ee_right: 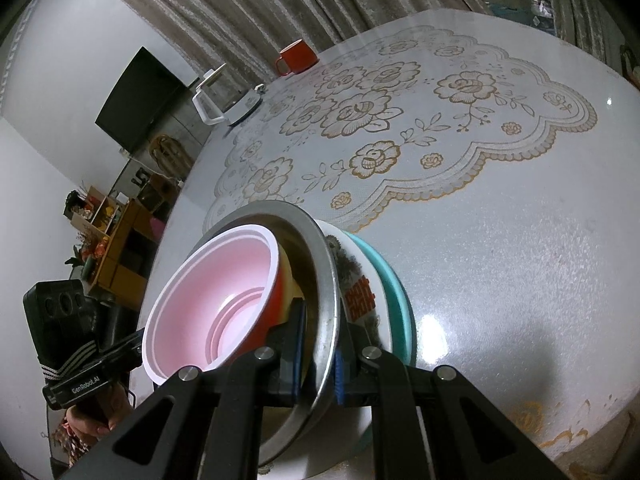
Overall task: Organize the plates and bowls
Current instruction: 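Lower the steel bowl onto the rose-pattern plate stack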
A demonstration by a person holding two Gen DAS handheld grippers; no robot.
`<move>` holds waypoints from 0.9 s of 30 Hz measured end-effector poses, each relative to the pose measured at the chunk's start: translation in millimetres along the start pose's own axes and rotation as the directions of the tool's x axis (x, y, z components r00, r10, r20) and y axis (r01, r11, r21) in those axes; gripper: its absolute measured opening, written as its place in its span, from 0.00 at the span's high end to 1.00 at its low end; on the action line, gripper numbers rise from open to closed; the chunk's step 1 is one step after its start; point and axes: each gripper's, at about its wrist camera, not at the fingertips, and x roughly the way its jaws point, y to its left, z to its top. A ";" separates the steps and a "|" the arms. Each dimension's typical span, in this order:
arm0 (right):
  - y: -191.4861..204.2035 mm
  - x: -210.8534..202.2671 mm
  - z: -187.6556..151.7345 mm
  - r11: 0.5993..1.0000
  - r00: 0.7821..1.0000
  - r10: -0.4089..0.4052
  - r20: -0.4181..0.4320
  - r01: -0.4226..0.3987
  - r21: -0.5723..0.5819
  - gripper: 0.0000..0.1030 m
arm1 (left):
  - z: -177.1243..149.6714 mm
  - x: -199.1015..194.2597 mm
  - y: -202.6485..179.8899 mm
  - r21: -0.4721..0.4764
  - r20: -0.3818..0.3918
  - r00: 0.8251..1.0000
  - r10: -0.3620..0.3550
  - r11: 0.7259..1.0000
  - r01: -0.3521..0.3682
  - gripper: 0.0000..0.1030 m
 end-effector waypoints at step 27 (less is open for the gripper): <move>15.2 -8.1 -18.7 0.997 0.998 -0.056 0.004 0.056 -0.053 0.86 | -15.5 -25.7 -6.5 0.035 0.039 0.995 0.096 0.995 -0.097 0.76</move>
